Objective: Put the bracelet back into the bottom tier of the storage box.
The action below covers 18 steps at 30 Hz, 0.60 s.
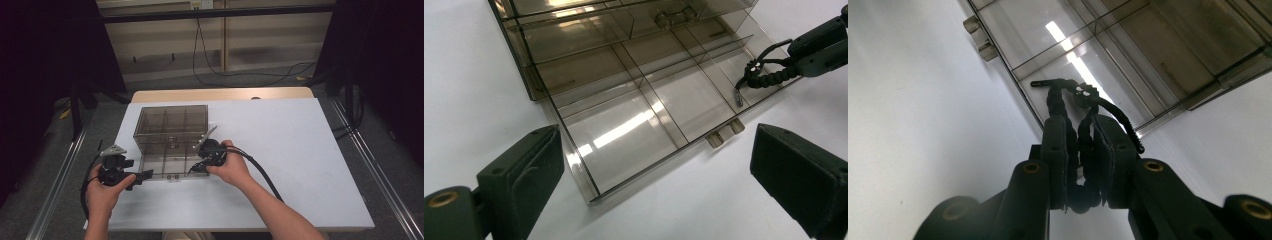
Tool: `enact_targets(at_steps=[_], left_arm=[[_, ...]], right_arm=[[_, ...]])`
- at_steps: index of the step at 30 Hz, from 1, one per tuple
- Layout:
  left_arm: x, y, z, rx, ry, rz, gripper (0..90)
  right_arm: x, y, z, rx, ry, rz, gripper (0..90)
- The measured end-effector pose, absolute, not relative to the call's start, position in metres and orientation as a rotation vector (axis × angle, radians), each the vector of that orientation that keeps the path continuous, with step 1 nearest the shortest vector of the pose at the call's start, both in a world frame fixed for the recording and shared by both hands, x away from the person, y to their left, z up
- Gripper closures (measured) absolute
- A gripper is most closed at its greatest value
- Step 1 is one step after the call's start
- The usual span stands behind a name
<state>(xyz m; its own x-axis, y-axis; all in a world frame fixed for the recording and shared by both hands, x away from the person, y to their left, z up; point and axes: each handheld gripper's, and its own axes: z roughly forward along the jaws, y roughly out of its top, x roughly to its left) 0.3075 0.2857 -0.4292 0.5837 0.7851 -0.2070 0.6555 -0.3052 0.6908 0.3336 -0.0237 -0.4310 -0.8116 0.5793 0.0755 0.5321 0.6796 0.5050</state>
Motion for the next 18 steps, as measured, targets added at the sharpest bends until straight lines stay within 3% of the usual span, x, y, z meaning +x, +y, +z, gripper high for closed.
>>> enact_targets(at_steps=[18], left_arm=[[0.3076, 0.2866, -0.4297, 2.041, 1.157, 0.217, 7.2]], right_arm=[[0.3388, -0.0203, -0.4330, 0.938, 2.798, 0.795, 74.9]])
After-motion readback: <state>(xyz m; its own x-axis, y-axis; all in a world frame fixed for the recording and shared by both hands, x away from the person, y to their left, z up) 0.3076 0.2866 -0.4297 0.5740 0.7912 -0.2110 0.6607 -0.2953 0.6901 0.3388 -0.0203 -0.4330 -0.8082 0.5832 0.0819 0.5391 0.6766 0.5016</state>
